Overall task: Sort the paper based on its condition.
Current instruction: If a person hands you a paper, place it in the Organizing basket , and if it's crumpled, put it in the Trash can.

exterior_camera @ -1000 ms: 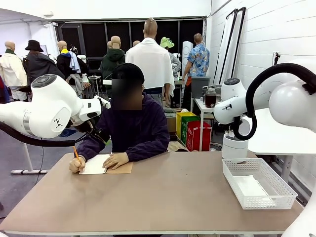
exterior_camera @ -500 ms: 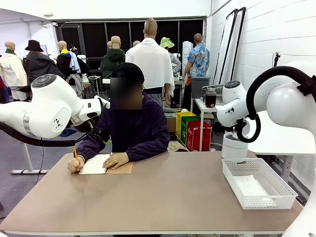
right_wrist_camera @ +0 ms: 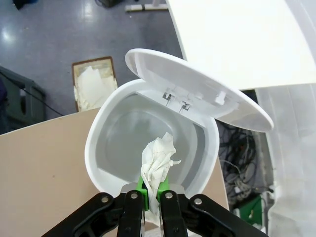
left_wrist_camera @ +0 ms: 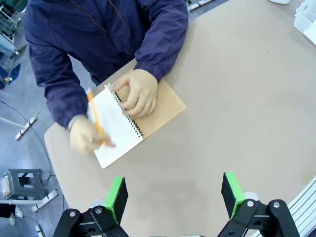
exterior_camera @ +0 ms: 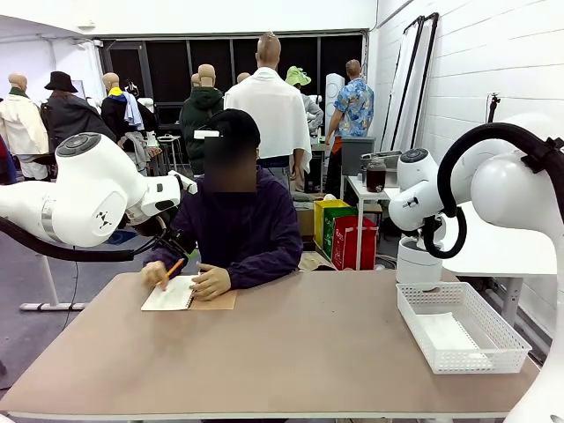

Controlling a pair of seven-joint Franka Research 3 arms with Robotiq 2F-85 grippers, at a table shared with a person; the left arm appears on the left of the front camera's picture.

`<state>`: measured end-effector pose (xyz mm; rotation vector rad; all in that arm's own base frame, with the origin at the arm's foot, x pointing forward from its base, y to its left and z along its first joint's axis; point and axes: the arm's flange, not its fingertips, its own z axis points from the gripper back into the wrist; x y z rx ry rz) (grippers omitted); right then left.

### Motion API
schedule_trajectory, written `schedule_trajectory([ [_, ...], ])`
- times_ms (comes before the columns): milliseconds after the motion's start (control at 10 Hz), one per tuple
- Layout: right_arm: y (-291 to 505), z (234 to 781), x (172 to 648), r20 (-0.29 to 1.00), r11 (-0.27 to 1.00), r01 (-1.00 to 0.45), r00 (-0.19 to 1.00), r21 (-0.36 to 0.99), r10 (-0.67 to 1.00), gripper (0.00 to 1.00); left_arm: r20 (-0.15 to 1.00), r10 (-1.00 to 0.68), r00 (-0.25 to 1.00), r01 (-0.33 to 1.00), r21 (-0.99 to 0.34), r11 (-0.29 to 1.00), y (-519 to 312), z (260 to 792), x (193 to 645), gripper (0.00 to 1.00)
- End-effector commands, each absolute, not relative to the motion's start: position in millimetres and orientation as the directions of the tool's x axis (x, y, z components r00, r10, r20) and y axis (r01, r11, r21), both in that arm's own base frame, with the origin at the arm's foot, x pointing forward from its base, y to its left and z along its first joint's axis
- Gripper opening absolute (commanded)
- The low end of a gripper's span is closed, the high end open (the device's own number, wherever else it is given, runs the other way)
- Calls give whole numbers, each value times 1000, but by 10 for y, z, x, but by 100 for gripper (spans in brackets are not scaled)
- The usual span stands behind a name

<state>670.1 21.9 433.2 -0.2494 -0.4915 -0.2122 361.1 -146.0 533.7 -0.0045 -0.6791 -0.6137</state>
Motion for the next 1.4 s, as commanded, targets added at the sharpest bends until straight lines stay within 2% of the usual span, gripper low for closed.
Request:
schedule_trajectory([
  [0,251,4283,6803,531,936,293,834,-194,-151,9,588,-529,613,532,188,826,-1455,5338,3627,100],
  [400,192,4269,6842,545,941,296,822,-164,-163,89,588,-529,613,532,188,826,-1455,5338,3627,100],
  [500,181,4266,6842,552,941,300,817,-158,-168,100,588,-529,613,532,188,826,-1455,5338,3627,100],
  [1300,171,4333,6784,556,955,284,809,-85,-191,100,588,-529,613,532,188,826,-1455,5338,3627,100],
])
